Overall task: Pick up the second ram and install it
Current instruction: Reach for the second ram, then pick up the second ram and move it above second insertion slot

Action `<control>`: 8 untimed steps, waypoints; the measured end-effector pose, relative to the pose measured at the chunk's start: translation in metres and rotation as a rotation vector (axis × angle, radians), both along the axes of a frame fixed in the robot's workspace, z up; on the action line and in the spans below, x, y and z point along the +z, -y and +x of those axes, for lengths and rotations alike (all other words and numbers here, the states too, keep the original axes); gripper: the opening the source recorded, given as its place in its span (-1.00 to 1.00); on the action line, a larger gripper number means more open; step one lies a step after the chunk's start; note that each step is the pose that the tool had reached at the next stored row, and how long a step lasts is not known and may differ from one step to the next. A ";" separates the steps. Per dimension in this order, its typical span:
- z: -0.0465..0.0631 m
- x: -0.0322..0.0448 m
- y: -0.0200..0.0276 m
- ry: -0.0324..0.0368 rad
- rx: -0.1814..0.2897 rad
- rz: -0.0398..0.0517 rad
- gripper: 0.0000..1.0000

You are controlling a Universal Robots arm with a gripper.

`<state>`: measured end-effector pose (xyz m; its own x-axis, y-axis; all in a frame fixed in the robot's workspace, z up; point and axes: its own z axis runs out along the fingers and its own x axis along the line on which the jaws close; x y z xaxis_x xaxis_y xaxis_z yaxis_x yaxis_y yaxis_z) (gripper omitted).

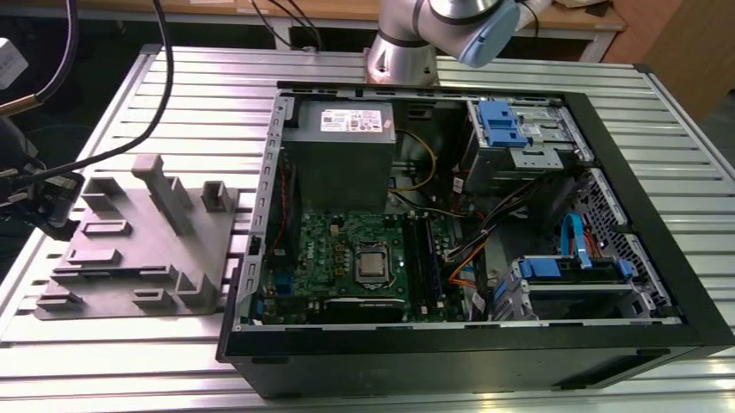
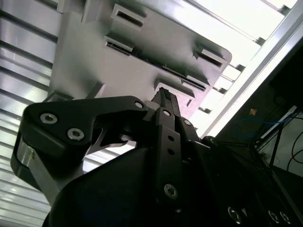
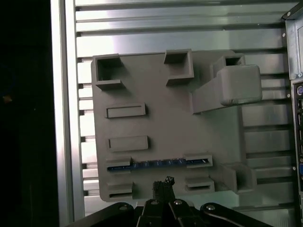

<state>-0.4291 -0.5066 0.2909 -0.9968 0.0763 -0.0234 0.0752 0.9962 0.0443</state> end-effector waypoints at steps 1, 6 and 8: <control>0.000 -0.0001 0.0000 0.0001 0.000 0.0000 -0.86; 0.000 -0.0005 -0.0010 -0.0001 0.000 0.0000 -0.86; 0.000 -0.0006 -0.0012 0.0000 0.000 0.0001 -0.86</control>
<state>-0.4292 -0.5055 0.2903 -0.9968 0.0763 -0.0234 0.0752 0.9962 0.0444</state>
